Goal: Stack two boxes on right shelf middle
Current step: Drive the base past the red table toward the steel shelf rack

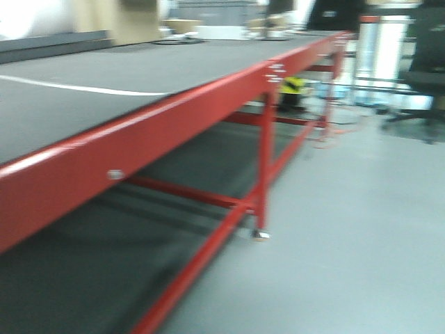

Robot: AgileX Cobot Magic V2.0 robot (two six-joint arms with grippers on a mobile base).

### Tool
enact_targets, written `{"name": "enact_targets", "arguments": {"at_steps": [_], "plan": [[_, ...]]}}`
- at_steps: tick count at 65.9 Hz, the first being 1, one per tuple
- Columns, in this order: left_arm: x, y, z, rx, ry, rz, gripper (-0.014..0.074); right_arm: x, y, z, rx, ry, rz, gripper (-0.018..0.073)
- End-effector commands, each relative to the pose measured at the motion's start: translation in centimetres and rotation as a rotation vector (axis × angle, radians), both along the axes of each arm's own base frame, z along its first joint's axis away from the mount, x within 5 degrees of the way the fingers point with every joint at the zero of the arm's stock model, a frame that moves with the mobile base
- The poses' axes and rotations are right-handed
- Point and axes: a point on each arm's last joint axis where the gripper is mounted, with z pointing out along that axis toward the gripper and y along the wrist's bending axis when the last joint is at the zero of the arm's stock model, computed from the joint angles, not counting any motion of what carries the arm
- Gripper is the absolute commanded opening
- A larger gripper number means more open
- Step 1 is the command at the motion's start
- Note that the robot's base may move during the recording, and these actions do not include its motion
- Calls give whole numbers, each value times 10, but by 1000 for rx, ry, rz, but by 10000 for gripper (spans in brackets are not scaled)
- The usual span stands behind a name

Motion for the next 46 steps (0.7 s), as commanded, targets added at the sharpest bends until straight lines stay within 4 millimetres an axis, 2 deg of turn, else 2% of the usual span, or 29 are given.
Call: {"name": "enact_targets", "arguments": {"at_steps": [1,46], "plan": [[-5,2,13,-25,-88,-1,-111,-1,-4,8,-2,-57,-17,-155],[-5,2,13,-24,-88,0,-111,-1,-4,8,-2,-57,-17,-155]]}}
